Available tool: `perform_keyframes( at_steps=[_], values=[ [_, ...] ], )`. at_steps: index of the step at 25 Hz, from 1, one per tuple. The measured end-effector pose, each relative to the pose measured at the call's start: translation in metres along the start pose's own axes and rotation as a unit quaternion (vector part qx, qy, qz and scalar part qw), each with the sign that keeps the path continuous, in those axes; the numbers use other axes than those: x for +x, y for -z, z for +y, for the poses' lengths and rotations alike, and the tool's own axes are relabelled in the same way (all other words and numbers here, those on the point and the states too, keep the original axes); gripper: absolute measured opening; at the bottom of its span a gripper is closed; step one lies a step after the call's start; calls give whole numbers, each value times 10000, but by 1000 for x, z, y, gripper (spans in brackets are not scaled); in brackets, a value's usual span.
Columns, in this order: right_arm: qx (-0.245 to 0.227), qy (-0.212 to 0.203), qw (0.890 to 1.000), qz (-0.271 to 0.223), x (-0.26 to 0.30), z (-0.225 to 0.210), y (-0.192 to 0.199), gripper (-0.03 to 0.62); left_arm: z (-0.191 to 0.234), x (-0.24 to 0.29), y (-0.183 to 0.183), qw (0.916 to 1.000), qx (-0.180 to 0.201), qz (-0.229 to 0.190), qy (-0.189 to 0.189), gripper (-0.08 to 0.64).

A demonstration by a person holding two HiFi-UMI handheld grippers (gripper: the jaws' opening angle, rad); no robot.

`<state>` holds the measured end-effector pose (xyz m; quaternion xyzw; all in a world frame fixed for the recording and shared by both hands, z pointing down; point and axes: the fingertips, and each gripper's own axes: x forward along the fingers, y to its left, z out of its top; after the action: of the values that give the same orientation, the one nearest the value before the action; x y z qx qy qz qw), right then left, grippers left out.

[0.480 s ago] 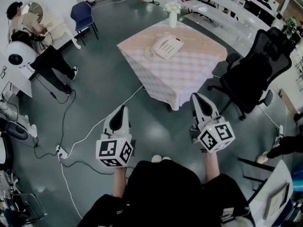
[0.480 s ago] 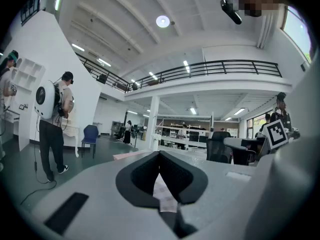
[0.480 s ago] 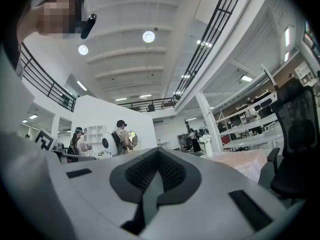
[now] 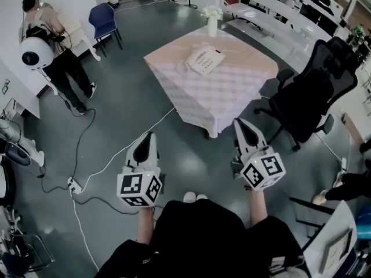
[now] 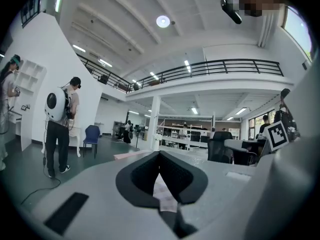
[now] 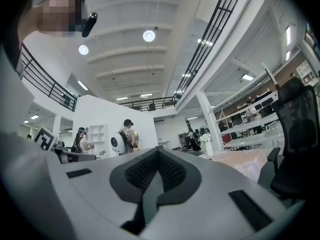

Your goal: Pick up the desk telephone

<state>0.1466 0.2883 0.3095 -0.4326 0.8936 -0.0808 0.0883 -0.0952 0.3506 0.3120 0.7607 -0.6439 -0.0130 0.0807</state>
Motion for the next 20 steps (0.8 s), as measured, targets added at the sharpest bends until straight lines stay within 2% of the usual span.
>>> perform_keyframes(
  at_steps=[9, 15, 20],
  values=[
    [185, -105, 9997, 108, 4, -9, 16, -8, -12, -3, 13, 9998, -177, 36, -103, -2],
    [-319, 1, 9991, 272, 15, -12, 24, -8, -4, 8, 18, 9995, -264, 65, -169, -2],
    [-232, -1, 9994, 274, 35, -18, 27, -8, 6, 29, 20, 9995, -234, 127, -176, -2]
  ],
)
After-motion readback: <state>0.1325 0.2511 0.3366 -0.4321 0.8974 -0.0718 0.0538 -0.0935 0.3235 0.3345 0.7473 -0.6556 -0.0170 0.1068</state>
